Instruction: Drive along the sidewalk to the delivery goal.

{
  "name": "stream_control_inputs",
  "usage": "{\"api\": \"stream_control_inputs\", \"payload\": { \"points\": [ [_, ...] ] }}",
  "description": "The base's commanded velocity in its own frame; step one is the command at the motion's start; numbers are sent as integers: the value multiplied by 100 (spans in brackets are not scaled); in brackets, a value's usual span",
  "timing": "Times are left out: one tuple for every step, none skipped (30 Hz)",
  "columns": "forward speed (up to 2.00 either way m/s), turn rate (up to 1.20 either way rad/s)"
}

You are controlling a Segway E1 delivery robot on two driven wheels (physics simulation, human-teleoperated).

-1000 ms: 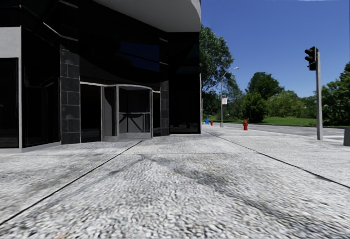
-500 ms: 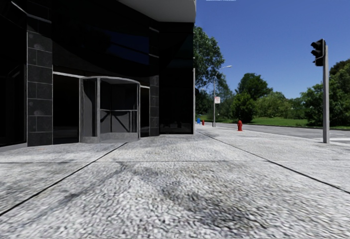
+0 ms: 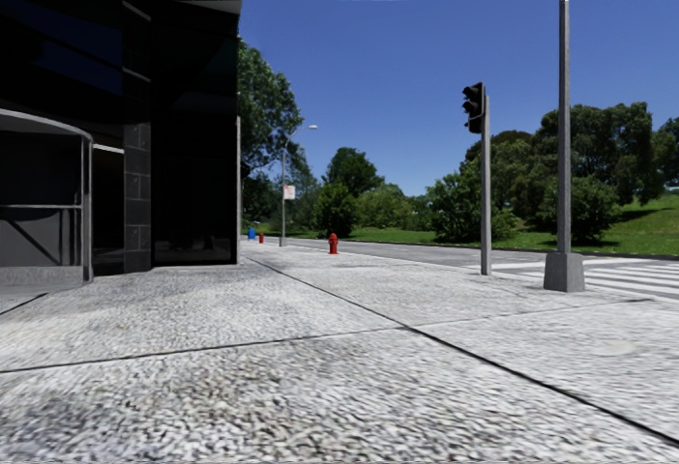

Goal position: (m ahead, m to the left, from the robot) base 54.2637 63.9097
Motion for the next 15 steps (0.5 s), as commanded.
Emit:
{"api": "stream_control_inputs", "payload": {
  "points": [
    [200, 0],
    [200, 0],
    [200, 0],
    [200, 0],
    [200, 0],
    [200, 0],
    [200, 0],
    [200, 0],
    [200, 0],
    [200, 0],
    [200, 0],
    [200, 0],
    [200, 0],
    [200, 0],
    [200, 0]
  ]
}}
